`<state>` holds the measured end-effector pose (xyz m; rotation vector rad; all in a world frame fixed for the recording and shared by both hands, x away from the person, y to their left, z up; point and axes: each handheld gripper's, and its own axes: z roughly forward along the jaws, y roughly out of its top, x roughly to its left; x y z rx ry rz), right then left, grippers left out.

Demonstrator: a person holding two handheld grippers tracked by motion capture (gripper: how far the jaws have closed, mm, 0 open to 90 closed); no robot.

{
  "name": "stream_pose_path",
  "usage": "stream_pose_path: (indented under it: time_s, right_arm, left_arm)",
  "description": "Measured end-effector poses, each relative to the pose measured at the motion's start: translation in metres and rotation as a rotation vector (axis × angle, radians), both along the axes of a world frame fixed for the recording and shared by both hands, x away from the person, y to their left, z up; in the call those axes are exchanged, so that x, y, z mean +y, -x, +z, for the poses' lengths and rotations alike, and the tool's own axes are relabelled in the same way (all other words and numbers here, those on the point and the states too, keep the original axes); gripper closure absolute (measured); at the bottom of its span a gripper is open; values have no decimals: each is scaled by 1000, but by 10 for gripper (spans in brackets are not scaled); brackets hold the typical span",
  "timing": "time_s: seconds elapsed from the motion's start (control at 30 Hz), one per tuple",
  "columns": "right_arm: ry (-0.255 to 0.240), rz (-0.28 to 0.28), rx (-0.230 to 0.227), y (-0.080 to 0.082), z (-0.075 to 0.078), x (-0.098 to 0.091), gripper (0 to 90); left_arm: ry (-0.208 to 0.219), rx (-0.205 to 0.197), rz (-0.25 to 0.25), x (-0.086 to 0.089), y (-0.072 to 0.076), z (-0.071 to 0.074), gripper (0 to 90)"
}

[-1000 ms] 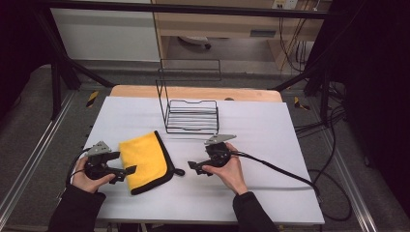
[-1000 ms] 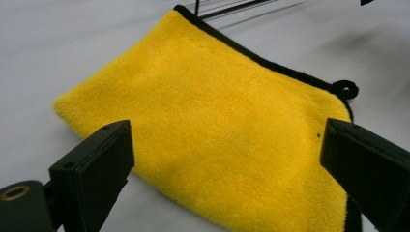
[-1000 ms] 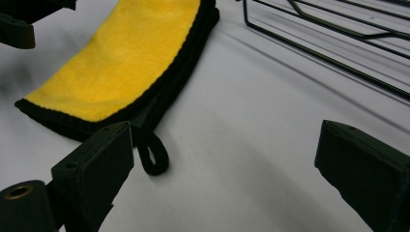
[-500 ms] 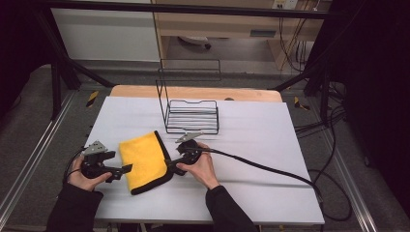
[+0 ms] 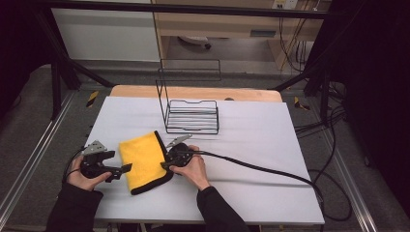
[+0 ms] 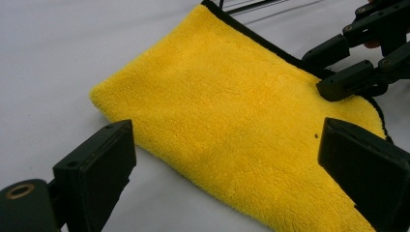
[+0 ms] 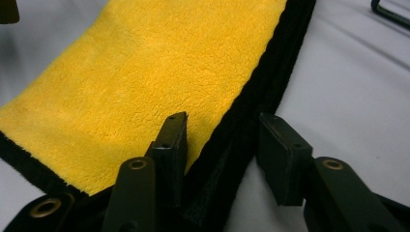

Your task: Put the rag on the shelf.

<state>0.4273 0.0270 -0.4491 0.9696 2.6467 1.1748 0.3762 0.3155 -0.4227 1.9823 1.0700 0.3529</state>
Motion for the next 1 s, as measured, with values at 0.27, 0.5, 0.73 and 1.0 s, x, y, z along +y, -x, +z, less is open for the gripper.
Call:
stream_pose_path:
  time_s: [0.27, 0.5, 0.73, 1.0]
  right_arm:
    - [-16, -29, 77, 0, 2, 0, 723]
    - [-33, -67, 106, 1, 5, 0, 792]
    - [-35, -68, 89, 6, 8, -2, 810]
    - [-39, -67, 90, 10, 10, -4, 734]
  left_arm:
    - [2, -5, -2, 1, 0, 0, 68]
    - [2, -7, 7, 2, 0, 0, 72]
    - [-1, -13, 9, 3, 1, 1, 72]
    - [-4, -15, 10, 2, 1, 1, 73]
